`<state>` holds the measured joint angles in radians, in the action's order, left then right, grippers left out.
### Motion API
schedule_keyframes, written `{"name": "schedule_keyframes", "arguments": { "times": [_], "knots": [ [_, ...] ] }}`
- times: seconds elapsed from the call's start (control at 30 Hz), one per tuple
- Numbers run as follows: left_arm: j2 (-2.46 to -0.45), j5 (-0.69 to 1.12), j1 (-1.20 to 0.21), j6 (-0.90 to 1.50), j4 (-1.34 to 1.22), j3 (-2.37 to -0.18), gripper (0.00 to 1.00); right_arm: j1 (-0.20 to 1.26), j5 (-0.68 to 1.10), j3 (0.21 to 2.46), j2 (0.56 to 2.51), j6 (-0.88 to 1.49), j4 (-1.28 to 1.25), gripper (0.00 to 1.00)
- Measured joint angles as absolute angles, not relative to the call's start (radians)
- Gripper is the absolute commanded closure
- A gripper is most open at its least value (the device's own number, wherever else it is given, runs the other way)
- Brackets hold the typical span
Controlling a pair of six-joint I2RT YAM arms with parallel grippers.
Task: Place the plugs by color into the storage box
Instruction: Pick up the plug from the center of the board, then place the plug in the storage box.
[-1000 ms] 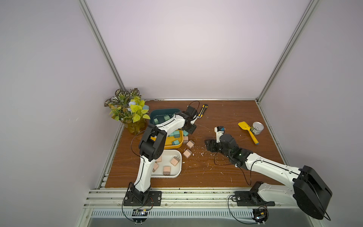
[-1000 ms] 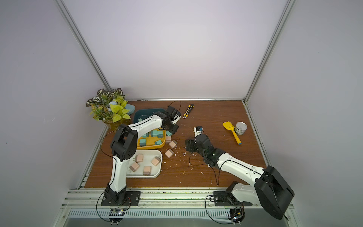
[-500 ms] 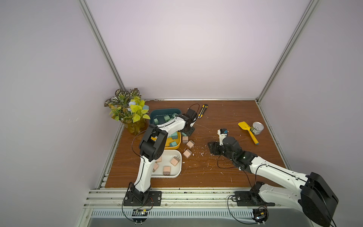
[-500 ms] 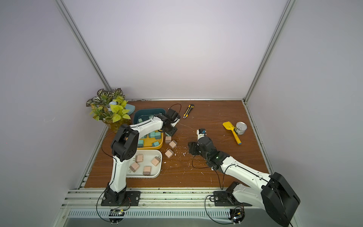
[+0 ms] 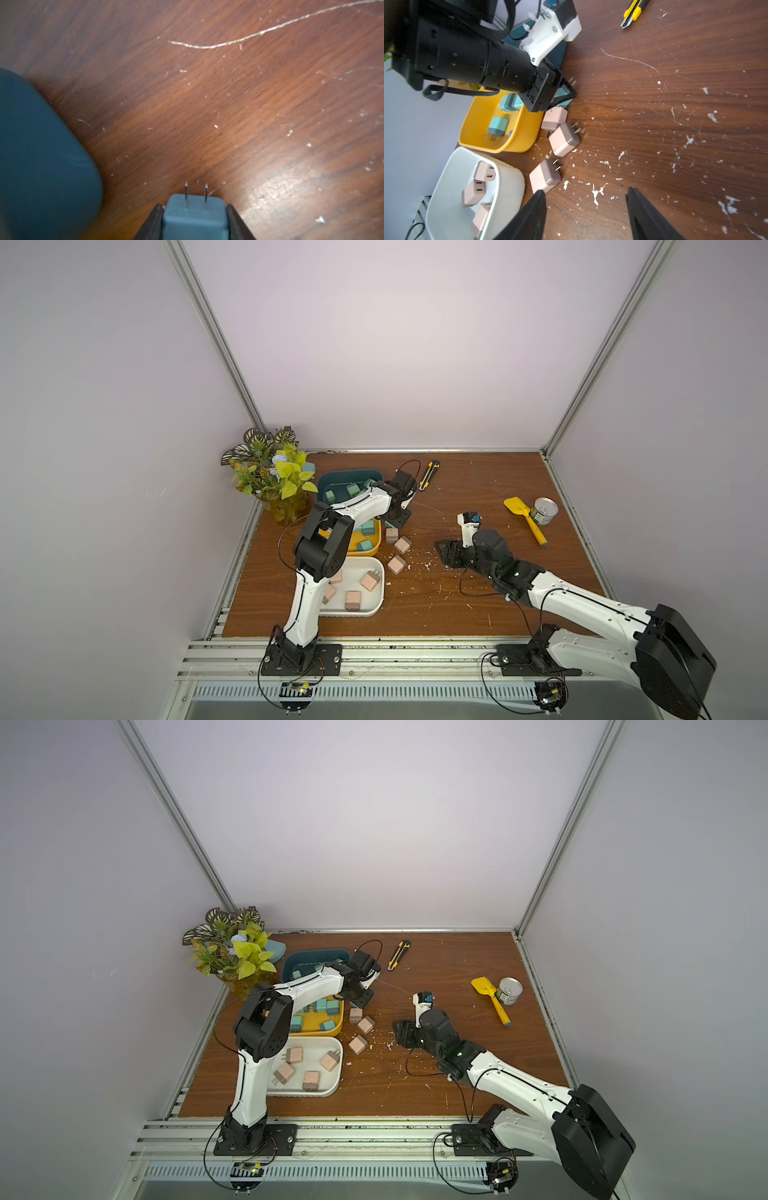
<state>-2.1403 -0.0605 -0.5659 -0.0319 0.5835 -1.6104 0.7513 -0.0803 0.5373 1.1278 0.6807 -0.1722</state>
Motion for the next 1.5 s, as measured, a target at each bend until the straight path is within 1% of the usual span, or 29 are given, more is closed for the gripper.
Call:
{"name": "schedule_keyframes", "arguments": {
  "times": [0.2,0.5,0.57,0.6,0.63,0.7,0.9,1.07,1.2,1.33,1.37,1.5],
  "knots": [
    [-2.100,-0.030,-0.566,-0.024,0.575,-1.587,0.68,0.751,-0.063,0.530,1.127,0.696,-0.186,0.34],
    [-1.895,-0.009,-0.566,0.014,0.488,-1.513,0.69,0.754,-0.019,0.530,1.116,0.699,-0.186,0.36],
    [-1.853,-0.007,-0.566,0.023,0.466,-1.489,0.72,0.761,-0.016,0.531,1.113,0.704,-0.191,0.36],
    [-1.832,-0.007,-0.566,0.030,0.460,-1.472,0.75,0.767,-0.014,0.532,1.112,0.706,-0.195,0.36],
    [-1.806,-0.008,-0.566,0.035,0.457,-1.449,0.78,0.774,-0.012,0.534,1.113,0.708,-0.197,0.36],
    [-1.763,-0.011,-0.566,0.047,0.447,-1.400,0.79,0.788,-0.010,0.542,1.115,0.710,-0.197,0.36],
    [-1.595,-0.033,-0.562,0.087,0.425,-1.212,0.78,0.839,0.001,0.614,1.176,0.712,-0.206,0.37],
    [-1.436,-0.031,-0.516,0.142,0.397,-1.044,0.78,0.886,0.006,0.648,1.231,0.715,-0.238,0.37],
    [-1.364,-0.030,-0.456,0.159,0.385,-0.950,0.74,0.929,0.006,0.711,1.307,0.715,-0.242,0.37],
    [-1.359,-0.040,-0.445,0.150,0.387,-0.913,0.71,0.967,0.006,0.759,1.374,0.715,-0.247,0.37],
    [-1.359,-0.043,-0.445,0.146,0.391,-0.908,0.67,0.974,0.006,0.768,1.393,0.715,-0.249,0.37],
    [-1.359,-0.051,-0.445,0.132,0.382,-0.885,0.40,0.993,0.006,0.804,1.463,0.717,-0.249,0.37]
  ]
}}
